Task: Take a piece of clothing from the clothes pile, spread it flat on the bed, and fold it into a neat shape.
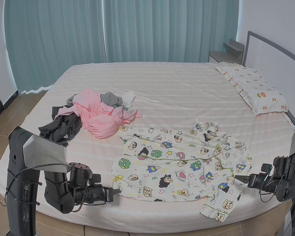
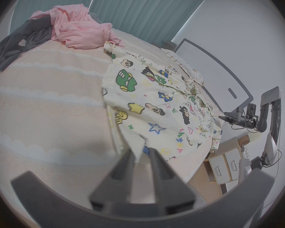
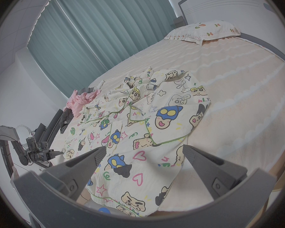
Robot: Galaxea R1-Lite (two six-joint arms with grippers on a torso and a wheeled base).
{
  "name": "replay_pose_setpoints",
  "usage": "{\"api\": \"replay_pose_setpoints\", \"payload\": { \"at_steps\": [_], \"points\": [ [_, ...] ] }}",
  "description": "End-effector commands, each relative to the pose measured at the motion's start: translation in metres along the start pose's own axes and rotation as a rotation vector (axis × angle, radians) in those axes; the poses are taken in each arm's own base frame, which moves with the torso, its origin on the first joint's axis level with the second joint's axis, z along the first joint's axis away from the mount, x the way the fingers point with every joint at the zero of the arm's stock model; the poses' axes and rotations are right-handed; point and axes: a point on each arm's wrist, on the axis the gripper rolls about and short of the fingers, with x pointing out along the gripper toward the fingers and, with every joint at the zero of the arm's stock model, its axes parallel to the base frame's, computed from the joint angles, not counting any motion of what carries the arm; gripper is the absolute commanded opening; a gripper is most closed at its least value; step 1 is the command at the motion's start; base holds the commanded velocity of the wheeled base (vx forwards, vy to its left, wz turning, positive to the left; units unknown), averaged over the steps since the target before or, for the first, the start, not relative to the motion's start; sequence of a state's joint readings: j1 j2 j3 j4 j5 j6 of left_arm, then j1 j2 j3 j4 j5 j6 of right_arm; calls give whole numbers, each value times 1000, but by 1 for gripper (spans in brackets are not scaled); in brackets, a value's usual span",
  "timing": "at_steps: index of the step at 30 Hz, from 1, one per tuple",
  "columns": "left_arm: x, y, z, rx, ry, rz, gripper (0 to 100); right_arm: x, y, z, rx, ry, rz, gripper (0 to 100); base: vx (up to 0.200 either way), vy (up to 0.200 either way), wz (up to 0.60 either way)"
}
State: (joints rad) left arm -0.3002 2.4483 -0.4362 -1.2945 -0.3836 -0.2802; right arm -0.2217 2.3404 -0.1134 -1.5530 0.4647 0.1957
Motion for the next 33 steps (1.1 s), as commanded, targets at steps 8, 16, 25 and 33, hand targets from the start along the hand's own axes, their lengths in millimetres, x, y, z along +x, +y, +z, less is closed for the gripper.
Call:
{"api": "replay_pose_setpoints", "payload": {
  "at_steps": [8, 16, 25, 33],
  "points": [
    [-29, 1, -17, 28, 62, 45, 0, 0, 0, 1, -6, -11, 0, 100, 0, 0, 0],
    [-39, 0, -19, 19, 73, 56, 0, -1, 0, 0, -6, -8, -2, 100, 0, 0, 0],
    [-47, 3, -32, 29, 133, 73, 0, -8, 2, -10, -77, 39, -9, 100, 0, 0, 0],
    [-47, 4, -32, 25, 141, 77, 0, -12, 2, -21, -122, 95, -13, 100, 0, 0, 0]
  ]
}}
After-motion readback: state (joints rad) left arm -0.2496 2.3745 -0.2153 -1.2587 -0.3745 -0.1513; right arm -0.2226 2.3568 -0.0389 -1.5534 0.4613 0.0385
